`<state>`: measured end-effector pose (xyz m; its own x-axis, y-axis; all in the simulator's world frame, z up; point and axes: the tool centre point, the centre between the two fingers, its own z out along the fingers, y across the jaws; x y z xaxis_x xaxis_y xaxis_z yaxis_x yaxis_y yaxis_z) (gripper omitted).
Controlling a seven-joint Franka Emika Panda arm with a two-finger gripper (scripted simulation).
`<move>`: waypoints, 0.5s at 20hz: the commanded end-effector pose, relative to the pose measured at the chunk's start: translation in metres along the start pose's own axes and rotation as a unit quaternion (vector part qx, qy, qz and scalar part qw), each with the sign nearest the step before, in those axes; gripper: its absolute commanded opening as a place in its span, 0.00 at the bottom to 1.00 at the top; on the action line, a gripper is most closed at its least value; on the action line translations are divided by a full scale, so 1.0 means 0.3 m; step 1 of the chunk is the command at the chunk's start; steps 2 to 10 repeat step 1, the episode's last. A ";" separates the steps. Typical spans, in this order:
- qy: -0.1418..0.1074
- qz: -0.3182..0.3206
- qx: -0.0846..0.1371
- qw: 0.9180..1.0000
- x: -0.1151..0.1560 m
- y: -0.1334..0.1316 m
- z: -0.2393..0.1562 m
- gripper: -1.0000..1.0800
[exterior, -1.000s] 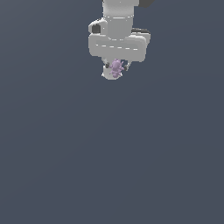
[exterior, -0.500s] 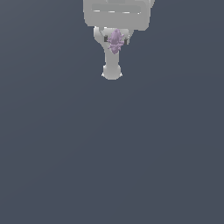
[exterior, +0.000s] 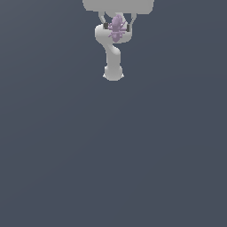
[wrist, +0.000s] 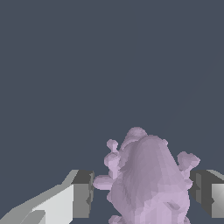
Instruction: Pick up the object and move it to a goal position.
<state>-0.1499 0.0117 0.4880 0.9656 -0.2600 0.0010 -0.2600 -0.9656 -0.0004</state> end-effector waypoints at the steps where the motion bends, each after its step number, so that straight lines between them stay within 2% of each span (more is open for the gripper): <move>1: 0.000 0.000 0.000 1.000 -0.001 0.001 -0.007 0.00; 10: 0.000 0.000 0.000 1.000 -0.001 0.001 -0.007 0.00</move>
